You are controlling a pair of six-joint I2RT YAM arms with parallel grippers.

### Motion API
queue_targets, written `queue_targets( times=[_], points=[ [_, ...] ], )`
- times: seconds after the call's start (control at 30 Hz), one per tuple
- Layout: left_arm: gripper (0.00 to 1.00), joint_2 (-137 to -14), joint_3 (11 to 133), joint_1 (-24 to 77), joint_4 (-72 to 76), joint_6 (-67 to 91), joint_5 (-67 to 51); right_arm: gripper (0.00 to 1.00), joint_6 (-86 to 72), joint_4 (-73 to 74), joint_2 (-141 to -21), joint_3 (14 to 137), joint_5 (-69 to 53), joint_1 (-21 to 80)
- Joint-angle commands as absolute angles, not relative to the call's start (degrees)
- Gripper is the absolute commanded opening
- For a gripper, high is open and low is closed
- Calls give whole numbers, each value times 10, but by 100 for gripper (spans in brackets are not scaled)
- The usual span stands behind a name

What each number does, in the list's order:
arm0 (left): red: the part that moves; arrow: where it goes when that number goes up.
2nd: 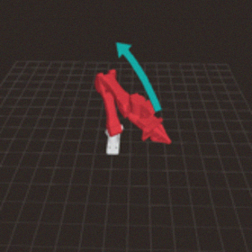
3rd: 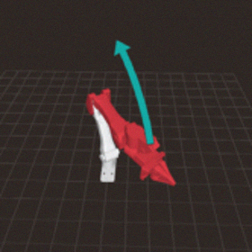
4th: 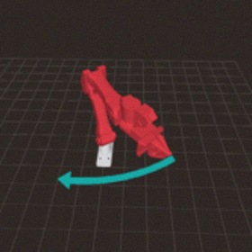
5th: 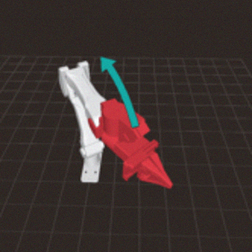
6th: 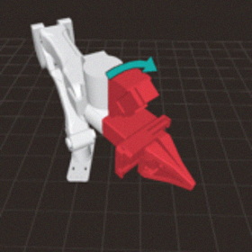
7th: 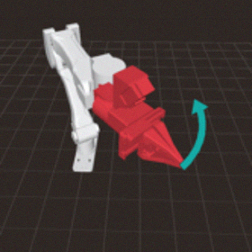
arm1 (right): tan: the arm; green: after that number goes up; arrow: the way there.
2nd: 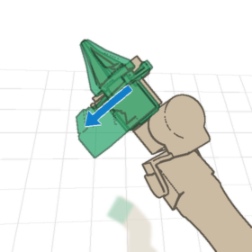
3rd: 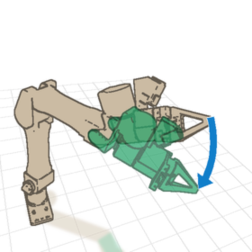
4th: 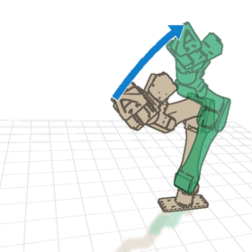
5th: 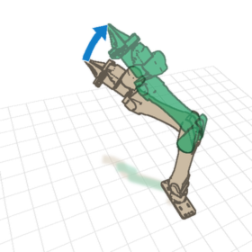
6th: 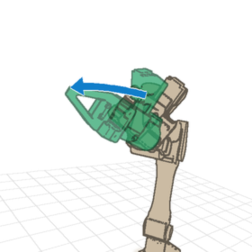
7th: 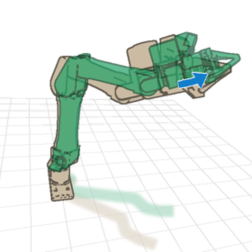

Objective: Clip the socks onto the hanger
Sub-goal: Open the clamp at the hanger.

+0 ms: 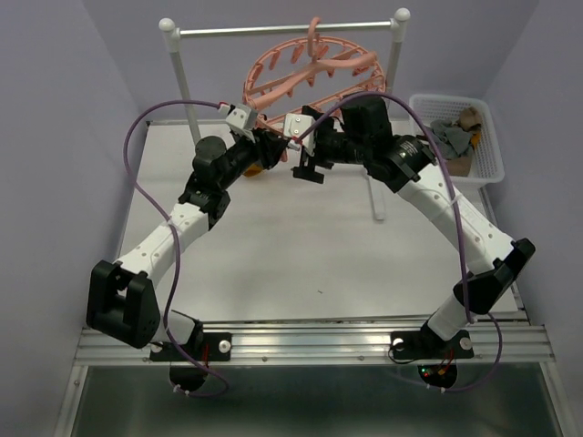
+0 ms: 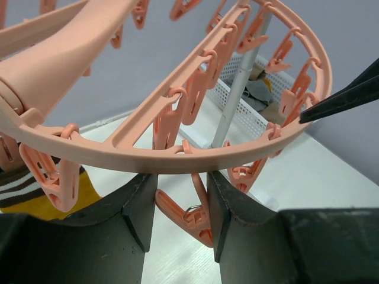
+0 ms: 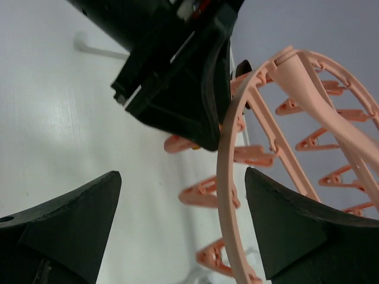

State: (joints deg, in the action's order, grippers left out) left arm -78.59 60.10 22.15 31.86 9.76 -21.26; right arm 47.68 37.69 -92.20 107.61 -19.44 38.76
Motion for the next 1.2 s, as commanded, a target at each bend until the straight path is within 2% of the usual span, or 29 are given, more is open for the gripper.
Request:
queue_targets(
  times=[0.0,0.27,0.37,0.5,0.6,0.63,0.73,0.8,0.83,0.93,1.0,1.03,1.1,1.17],
  points=[
    [6,-769,592,236,326,103,-168,90,401,374,-949,1116,-156,404],
    [6,-757,580,238,326,100,-165,83,435,361,-977,1129,-92,410],
    [7,-755,577,238,326,94,-167,71,471,356,-989,1125,-69,410],
    [7,-757,576,238,326,90,-165,47,478,347,-999,1129,-64,410],
    [8,-756,576,238,326,86,-167,39,483,346,-1003,1129,-72,410],
    [10,-752,575,238,326,84,-174,34,489,346,-1006,1131,-68,410],
    [14,-746,570,237,327,77,-187,28,502,347,-1011,1130,-64,410],
    [20,-740,569,238,328,76,-189,20,509,346,-1013,1134,-62,410],
    [31,-736,567,238,328,75,-190,16,511,347,-1013,1136,-65,410],
    [48,-730,562,238,329,71,-194,13,513,347,-1013,1143,-67,410],
    [71,-723,559,238,330,70,-193,3,516,347,-1012,1144,-67,410],
    [89,-720,556,237,330,69,-192,1,518,347,-1010,1144,-68,410],
    [99,-709,552,237,330,69,-189,1,521,348,-1008,1143,-66,410],
    [99,-702,544,235,330,70,-185,1,521,347,-1007,1144,-62,410]
  ],
)
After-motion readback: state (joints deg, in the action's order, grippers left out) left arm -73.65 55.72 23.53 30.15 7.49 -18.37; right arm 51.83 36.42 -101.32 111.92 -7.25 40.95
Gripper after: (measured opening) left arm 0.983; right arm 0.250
